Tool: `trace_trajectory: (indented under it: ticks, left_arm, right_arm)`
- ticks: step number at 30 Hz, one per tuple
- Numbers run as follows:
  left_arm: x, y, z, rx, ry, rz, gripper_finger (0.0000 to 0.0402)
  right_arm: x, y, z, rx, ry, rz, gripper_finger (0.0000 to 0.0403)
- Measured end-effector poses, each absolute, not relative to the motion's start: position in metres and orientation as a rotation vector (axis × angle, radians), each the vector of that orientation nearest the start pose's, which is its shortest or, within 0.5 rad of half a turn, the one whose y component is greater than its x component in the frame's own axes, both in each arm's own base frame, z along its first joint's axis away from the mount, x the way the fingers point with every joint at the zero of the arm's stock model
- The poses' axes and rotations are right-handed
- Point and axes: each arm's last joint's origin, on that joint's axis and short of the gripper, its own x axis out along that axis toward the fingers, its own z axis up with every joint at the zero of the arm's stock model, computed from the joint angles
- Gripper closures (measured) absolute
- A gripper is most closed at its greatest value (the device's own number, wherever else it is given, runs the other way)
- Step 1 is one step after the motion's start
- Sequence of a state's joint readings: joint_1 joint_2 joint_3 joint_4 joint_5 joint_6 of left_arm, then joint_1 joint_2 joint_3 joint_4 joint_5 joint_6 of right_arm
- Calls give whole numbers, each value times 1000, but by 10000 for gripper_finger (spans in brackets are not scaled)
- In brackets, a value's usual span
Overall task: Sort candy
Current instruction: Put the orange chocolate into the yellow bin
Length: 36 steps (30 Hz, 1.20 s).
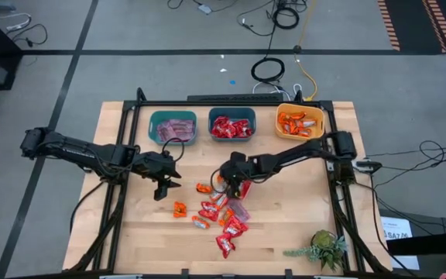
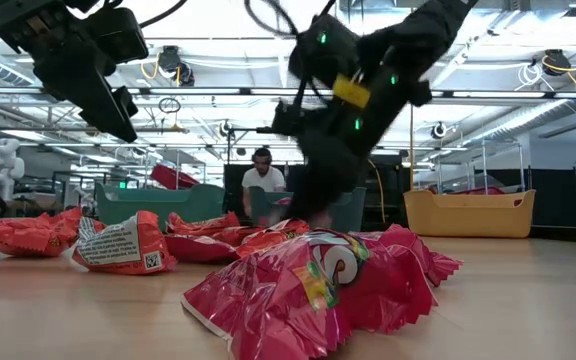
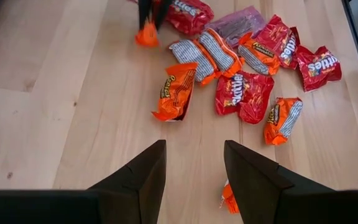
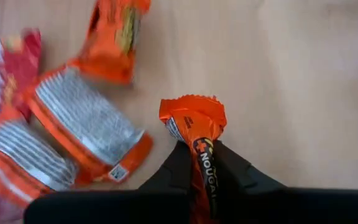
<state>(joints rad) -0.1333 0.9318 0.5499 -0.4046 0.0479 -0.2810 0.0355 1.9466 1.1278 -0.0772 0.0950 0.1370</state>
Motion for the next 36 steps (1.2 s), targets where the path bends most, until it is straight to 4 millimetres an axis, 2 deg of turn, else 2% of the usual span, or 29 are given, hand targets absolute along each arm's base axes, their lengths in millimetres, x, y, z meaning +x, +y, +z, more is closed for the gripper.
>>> trace_trajectory:
  ticks: [5, 9, 12, 18, 20, 22, 24, 28, 32, 36]
  left_arm:
    - [179, -25, 212, -232, 802, -61, 230]
    - [179, -25, 212, -233, 800, -61, 230]
    - [179, -25, 212, -232, 799, -61, 230]
    - [179, -25, 212, -233, 794, -62, 230]
    - [180, -26, 213, -235, 786, -63, 230]
    - [181, -26, 214, -236, 769, -65, 230]
    - [182, -26, 214, -237, 764, -66, 230]
    - [183, -26, 216, -239, 735, -71, 230]
    - [187, -26, 221, -244, 678, -80, 230]
    - [190, -27, 225, -247, 629, -88, 230]
  right_arm:
    - [371, -8, 191, 86, 815, -216, 385]
    - [346, -26, 228, 69, 800, -356, 395]
    - [317, -39, 250, 66, 743, -477, 394]
    - [241, -62, 247, 167, 666, -694, 394]
    - [217, -69, 241, 212, 644, -770, 394]
    - [195, -75, 233, 261, 610, -892, 393]
    - [178, -81, 235, 306, 516, -1028, 393]
    - [155, -92, 229, 304, 478, -1207, 392]
    - [145, -105, 221, 293, 538, -1301, 387]
    - [134, -117, 209, 386, 598, -1417, 362]
